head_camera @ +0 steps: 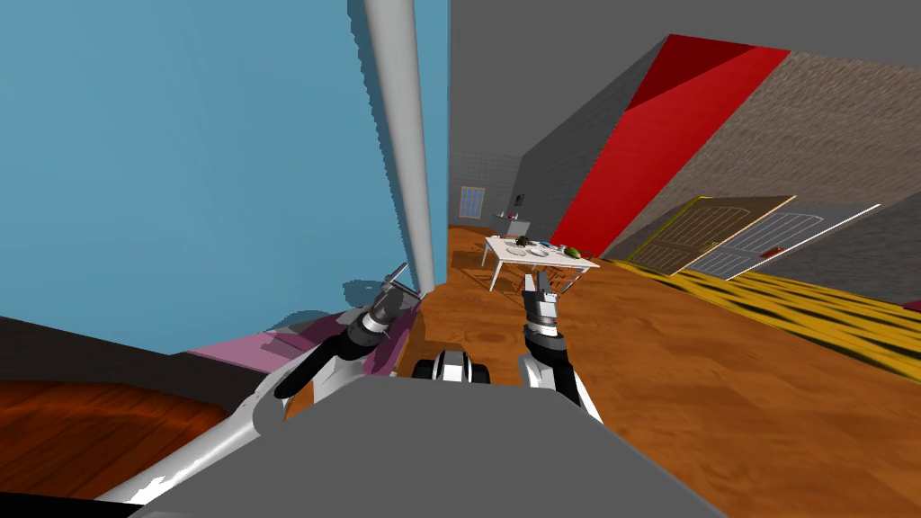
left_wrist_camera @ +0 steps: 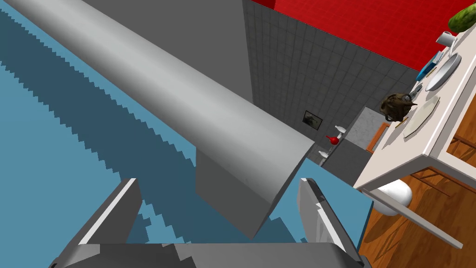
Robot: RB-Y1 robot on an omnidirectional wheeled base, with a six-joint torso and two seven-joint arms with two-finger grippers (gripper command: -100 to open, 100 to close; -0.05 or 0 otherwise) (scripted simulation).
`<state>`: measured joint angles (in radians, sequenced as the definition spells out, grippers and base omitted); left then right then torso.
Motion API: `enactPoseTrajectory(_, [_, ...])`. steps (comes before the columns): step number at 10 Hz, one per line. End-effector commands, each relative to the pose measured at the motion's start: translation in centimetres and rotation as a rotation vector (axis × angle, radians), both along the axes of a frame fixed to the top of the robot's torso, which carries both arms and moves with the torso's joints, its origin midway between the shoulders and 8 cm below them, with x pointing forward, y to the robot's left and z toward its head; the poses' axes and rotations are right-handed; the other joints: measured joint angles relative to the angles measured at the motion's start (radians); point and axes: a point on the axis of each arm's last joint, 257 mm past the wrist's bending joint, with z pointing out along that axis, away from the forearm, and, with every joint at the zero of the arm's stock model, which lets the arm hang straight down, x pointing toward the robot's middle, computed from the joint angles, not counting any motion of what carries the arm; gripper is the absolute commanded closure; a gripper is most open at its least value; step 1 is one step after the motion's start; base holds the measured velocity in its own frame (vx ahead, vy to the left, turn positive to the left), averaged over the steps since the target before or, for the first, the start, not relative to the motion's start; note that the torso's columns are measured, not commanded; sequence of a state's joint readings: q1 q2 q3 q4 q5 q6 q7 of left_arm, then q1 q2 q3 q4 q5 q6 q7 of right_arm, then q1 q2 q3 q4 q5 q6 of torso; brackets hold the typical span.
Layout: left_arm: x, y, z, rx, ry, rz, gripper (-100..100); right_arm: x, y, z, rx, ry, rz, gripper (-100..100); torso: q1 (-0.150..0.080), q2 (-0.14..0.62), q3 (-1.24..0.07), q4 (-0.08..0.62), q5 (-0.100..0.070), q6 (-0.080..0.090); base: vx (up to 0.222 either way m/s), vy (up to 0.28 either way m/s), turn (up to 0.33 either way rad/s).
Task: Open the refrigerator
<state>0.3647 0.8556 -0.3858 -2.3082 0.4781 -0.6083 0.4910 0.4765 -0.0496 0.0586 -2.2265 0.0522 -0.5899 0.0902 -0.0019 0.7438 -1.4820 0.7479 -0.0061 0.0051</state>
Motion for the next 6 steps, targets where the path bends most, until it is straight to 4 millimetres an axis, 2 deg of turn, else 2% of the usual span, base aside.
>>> enactPoseTrajectory(1, [-0.7, 0.0, 2.2, -0.036, -0.033, -0.025, -100, 0.0, 0.0, 0.0, 0.0, 0.0, 0.0, 0, 0.001, -0.001, -0.001, 0.0, 0.0, 0.0, 0.002, -0.007, -0.005])
enactPoseTrajectory(2, [-0.7, 0.0, 2.2, -0.036, -0.033, -0.025, -100, 0.0, 0.0, 0.0, 0.0, 0.0, 0.0, 0, 0.002, -0.001, -0.001, 0.0, 0.0, -0.001, -0.006, -0.002, 0.001])
enactPoseTrajectory(3, [-0.4, 0.3, 0.0, 0.0, 0.008, -0.005, -100, 0.0, 0.0, 0.0, 0.0, 0.0, 0.0, 0, 0.002, 0.0, -0.002, 0.001, 0.0, 0.0, -0.005, -0.004, 0.012])
enactPoseTrajectory(4, [-0.3, 0.3, -0.2, 0.006, 0.013, -0.002, 0, 0.0, 0.0, 0.0, 0.0, 0.0, 0.0, 0, 0.002, -0.003, 0.001, -0.003, 0.002, -0.002, 0.0, 0.0, 0.0])
enactPoseTrajectory(6, [-0.2, 0.3, -0.5, 0.01, 0.02, -0.001, 0, 0.0, 0.0, 0.0, 0.0, 0.0, 0.0, 0, 0.001, -0.005, 0.005, -0.008, 0.005, -0.005, 0.0, 0.0, 0.0])
